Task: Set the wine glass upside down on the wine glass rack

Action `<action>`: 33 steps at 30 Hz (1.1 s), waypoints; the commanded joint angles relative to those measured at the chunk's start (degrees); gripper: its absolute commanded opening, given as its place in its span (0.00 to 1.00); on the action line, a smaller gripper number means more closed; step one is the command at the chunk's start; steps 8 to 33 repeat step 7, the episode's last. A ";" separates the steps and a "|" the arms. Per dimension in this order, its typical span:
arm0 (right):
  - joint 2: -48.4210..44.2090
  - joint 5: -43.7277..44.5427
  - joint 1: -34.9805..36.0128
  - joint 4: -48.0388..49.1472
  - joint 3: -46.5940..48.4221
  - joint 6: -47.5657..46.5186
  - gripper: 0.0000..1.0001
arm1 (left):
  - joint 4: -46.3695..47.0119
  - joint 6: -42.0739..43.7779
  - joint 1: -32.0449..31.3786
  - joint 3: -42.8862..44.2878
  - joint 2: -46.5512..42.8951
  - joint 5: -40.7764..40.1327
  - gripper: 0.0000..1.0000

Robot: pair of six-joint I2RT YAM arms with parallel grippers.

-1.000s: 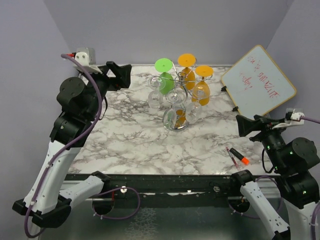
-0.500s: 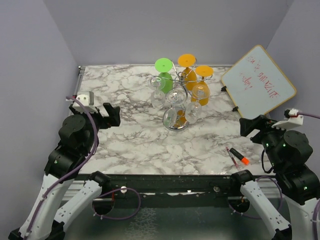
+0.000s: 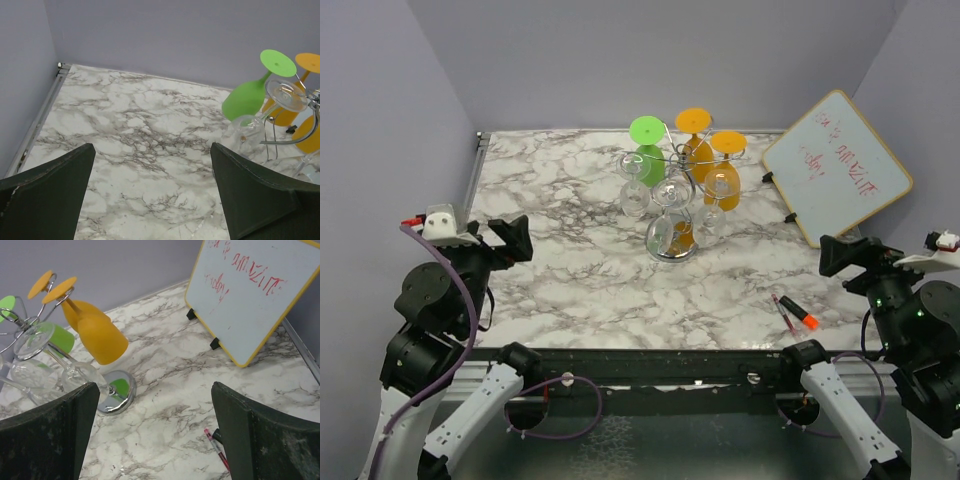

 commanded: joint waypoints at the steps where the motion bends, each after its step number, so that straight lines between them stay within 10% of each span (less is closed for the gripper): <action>1: -0.18 1.28 0.07 -1.60 1.41 -0.72 1.00 | -2.37 1.61 0.02 2.09 -0.62 -2.56 0.99; 33: 0.03 -0.32 0.08 -1.05 0.06 -0.71 1.00 | -2.77 1.02 0.02 1.71 -0.75 -2.91 0.99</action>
